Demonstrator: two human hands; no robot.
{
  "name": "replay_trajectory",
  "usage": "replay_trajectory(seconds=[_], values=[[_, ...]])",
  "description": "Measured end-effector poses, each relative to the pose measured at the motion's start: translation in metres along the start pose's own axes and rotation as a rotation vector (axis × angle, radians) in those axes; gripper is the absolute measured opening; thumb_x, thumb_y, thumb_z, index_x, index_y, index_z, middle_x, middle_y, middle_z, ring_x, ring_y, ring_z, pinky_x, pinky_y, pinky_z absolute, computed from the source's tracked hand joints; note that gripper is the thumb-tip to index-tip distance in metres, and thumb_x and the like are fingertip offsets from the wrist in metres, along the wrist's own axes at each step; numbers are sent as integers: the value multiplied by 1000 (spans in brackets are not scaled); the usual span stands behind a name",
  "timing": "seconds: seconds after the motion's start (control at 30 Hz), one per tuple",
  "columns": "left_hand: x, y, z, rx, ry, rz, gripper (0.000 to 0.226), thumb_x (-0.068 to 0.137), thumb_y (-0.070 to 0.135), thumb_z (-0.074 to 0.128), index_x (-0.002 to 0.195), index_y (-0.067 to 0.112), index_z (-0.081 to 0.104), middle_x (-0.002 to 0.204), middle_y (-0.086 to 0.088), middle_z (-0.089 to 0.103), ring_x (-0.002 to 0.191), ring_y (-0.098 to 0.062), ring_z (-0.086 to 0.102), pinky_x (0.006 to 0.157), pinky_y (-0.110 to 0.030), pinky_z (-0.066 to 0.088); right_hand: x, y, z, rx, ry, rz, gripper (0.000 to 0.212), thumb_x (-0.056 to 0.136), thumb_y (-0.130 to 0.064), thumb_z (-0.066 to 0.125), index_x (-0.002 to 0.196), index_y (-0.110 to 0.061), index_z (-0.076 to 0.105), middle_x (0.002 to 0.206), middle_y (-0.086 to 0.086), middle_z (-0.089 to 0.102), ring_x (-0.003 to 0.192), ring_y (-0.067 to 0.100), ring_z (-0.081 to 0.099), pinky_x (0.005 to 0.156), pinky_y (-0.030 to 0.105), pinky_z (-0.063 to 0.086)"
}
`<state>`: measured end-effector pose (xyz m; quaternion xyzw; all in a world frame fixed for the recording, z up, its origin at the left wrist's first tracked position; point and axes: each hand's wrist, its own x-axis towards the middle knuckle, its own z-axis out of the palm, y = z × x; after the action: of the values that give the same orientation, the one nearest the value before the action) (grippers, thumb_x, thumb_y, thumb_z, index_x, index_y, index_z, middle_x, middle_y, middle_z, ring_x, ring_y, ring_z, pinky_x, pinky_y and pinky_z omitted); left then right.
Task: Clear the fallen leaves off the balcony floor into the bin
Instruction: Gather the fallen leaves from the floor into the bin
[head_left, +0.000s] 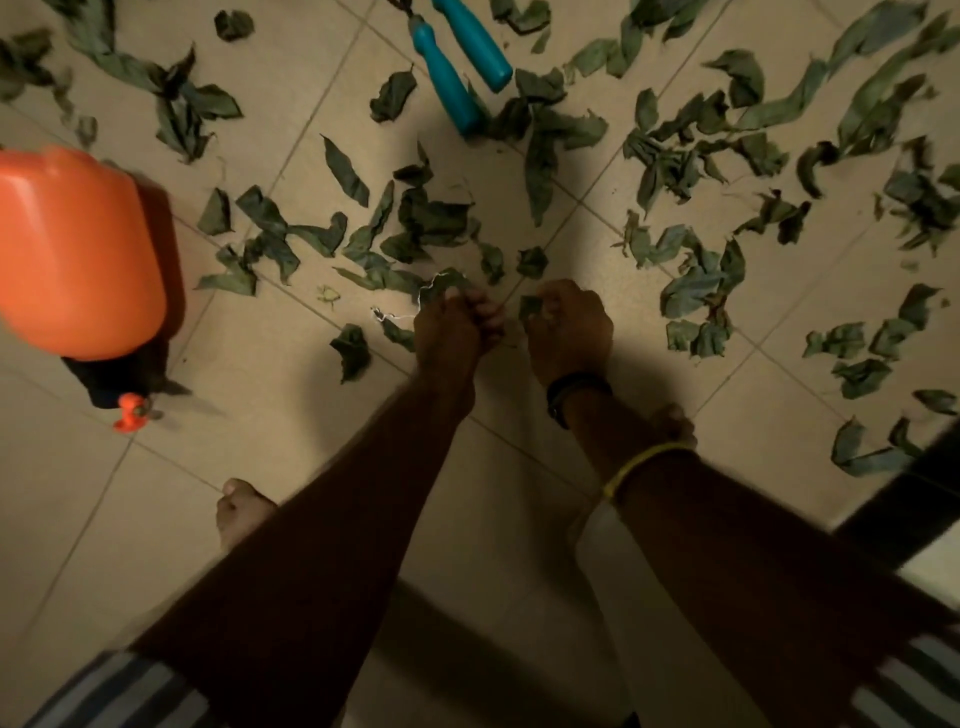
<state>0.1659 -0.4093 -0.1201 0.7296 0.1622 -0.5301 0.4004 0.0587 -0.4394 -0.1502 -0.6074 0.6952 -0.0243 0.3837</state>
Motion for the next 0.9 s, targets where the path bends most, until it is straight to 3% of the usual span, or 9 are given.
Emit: replay_trajectory(seconds=[0.1,0.17,0.3,0.43,0.53,0.6,0.7,0.8,0.9], values=[[19,-5,-16,84,-19,37,37,108,28,35,100,8,66,74,-3,65,64,-13,62,62,-27,55,13,3,18,-213,-174,-46,24,89,-8,60,109,-20,65,115,9,53,93,29,60,74,31,49],[26,-9,-20,120,-54,22,37,108,30,36,102,10,67,76,-2,65,66,-13,61,59,-25,53,21,4,22,-225,-165,-12,18,88,-8,63,100,-19,70,110,6,62,94,26,63,72,24,44],[16,-8,-16,125,-107,-1,35,107,31,37,98,13,65,84,-4,67,74,-17,65,65,-30,55,13,-16,15,51,-129,135,15,82,-18,72,96,-21,76,94,-2,75,93,19,68,86,26,52],[2,3,-14,127,-145,-10,34,106,29,39,115,8,64,107,-13,70,93,-26,69,75,-36,60,-12,-38,-3,143,-151,80,12,78,-21,79,89,-22,74,80,-9,70,77,10,66,73,21,51],[-8,17,-11,149,-203,-6,30,105,20,39,100,13,67,94,-7,70,83,-20,66,75,-36,58,-17,-47,-8,167,-199,88,10,78,-16,78,87,-19,75,81,-6,73,79,12,70,81,32,59],[-7,21,-11,192,-198,25,29,103,13,40,89,12,66,87,-9,67,80,-23,64,78,-40,56,-15,-50,-11,202,-288,93,17,77,-7,77,90,-19,75,85,-1,75,83,17,72,84,41,60],[10,21,-20,288,-23,78,32,104,21,42,103,0,66,94,-16,68,82,-28,68,65,-36,58,-6,-49,-17,470,-513,150,31,76,-4,80,100,-22,73,98,3,76,95,20,72,86,43,60],[26,21,-31,124,70,16,35,107,23,36,95,3,61,75,-8,64,56,-15,62,46,-23,51,18,-40,-14,380,-289,89,25,83,-10,74,105,-21,76,101,-2,75,97,16,69,88,32,57],[29,18,-36,42,59,-4,35,107,26,36,87,12,60,55,4,53,38,-6,45,41,-19,36,44,-30,0,-50,-16,2,30,87,-14,67,115,-24,73,110,5,68,103,23,64,84,21,46]])
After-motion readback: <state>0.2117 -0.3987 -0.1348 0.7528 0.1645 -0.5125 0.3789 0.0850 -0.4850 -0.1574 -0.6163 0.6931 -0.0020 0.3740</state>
